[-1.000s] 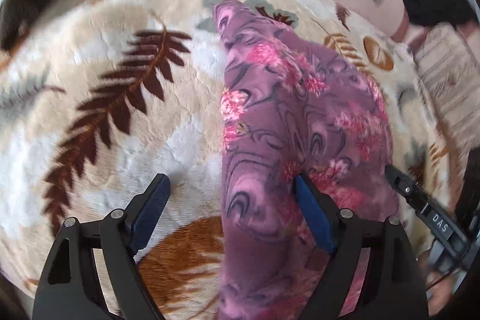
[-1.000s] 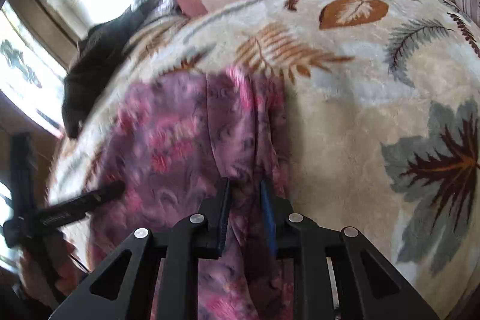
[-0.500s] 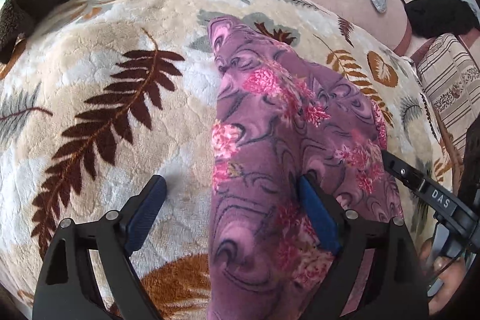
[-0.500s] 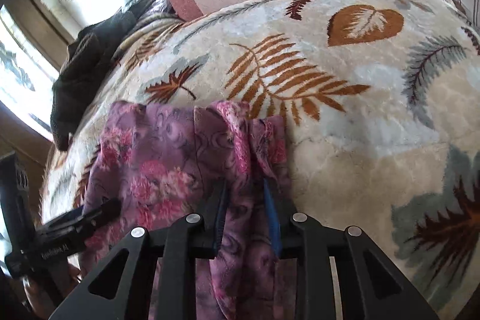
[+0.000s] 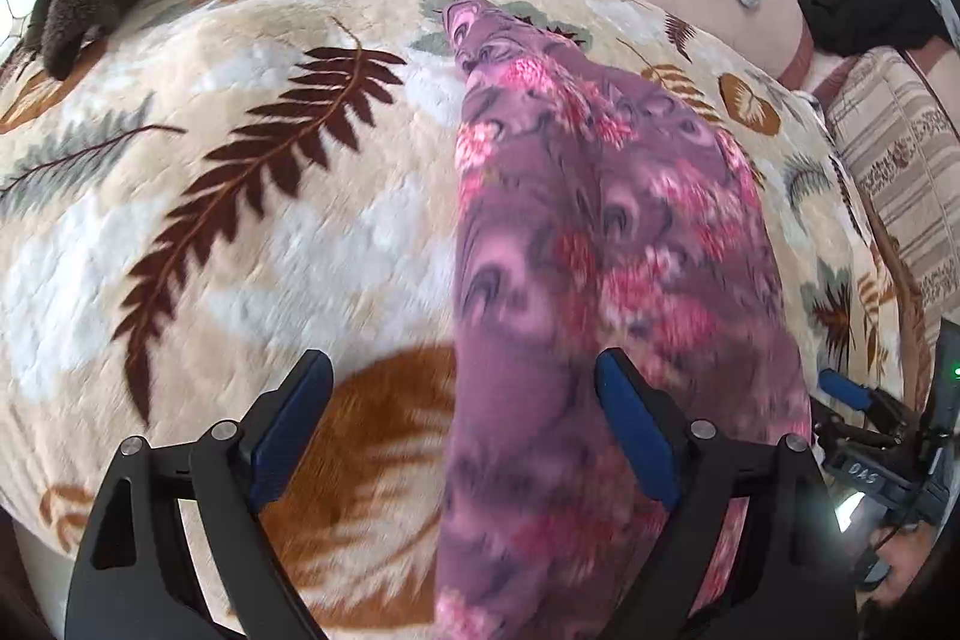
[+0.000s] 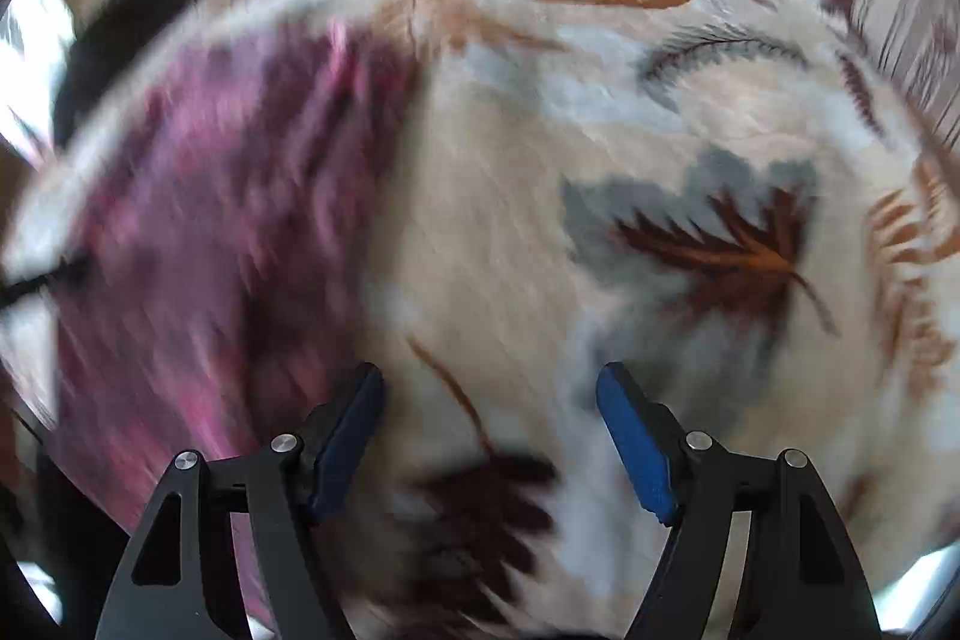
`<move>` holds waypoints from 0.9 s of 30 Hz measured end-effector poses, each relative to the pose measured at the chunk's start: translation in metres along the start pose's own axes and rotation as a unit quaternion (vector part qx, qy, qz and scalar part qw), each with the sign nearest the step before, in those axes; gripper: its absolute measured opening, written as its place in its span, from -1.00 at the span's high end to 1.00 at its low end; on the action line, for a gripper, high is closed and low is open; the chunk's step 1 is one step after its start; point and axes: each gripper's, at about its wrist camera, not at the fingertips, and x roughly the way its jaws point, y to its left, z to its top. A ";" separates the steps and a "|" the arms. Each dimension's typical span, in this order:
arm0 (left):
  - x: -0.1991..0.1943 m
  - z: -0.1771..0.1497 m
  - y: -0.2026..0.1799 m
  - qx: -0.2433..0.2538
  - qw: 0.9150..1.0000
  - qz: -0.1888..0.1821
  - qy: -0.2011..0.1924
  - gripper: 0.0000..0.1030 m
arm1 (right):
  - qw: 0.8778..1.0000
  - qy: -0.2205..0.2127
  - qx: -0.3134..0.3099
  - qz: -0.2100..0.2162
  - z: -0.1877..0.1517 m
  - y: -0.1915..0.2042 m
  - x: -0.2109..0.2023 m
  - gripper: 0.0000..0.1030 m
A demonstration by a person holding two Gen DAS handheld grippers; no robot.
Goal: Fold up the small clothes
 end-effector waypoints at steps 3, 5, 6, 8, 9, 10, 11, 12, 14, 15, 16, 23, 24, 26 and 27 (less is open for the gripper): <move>-0.012 -0.015 0.004 0.018 1.000 0.002 -0.005 -0.75 | 0.998 0.009 -0.046 -0.049 -0.015 0.009 -0.017 -0.46; -0.023 -0.026 0.007 0.030 0.999 0.004 -0.010 -0.75 | 0.996 0.008 -0.070 -0.060 -0.025 0.016 -0.029 -0.46; -0.029 -0.034 0.009 0.037 0.999 0.013 -0.014 -0.75 | 0.995 0.000 -0.083 -0.060 -0.031 0.021 -0.039 -0.47; -0.040 -0.048 0.012 0.056 0.997 0.037 -0.024 -0.75 | 0.994 -0.014 -0.096 -0.058 -0.039 0.025 -0.050 -0.57; -0.045 -0.057 0.014 0.068 0.996 0.052 -0.032 -0.75 | 0.993 -0.021 -0.101 -0.059 -0.044 0.029 -0.056 -0.66; -0.048 -0.062 0.015 0.076 0.994 0.065 -0.036 -0.75 | 0.992 -0.028 -0.105 -0.062 -0.049 0.032 -0.062 -0.70; -0.051 -0.069 0.015 0.085 0.992 0.079 -0.040 -0.75 | 0.991 -0.034 -0.108 -0.065 -0.052 0.036 -0.066 -0.70; -0.054 -0.075 0.016 0.092 0.990 0.093 -0.045 -0.75 | 0.991 -0.042 -0.111 -0.068 -0.054 0.039 -0.071 -0.70; -0.060 -0.084 0.016 0.101 0.987 0.108 -0.057 -0.75 | 0.989 -0.056 -0.113 -0.072 -0.056 0.043 -0.081 -0.71; -0.063 -0.088 0.015 0.107 0.986 0.114 -0.064 -0.75 | 0.989 -0.063 -0.112 -0.073 -0.057 0.045 -0.085 -0.74; -0.066 -0.090 0.013 0.111 0.984 0.119 -0.070 -0.75 | 0.989 -0.069 -0.109 -0.074 -0.058 0.046 -0.089 -0.76; -0.084 -0.109 -0.012 0.153 0.978 0.117 -0.085 -0.75 | 0.986 -0.102 -0.104 -0.084 -0.064 0.047 -0.108 -0.76; -0.086 -0.111 -0.015 0.156 0.977 0.114 -0.085 -0.75 | 0.986 -0.106 -0.102 -0.084 -0.065 0.048 -0.111 -0.76; -0.089 -0.114 -0.021 0.161 0.978 0.100 -0.083 -0.75 | 0.986 -0.113 -0.096 -0.080 -0.067 0.046 -0.115 -0.76; -0.090 -0.116 -0.025 0.164 0.979 0.094 -0.082 -0.75 | 0.986 -0.116 -0.092 -0.076 -0.068 0.045 -0.117 -0.76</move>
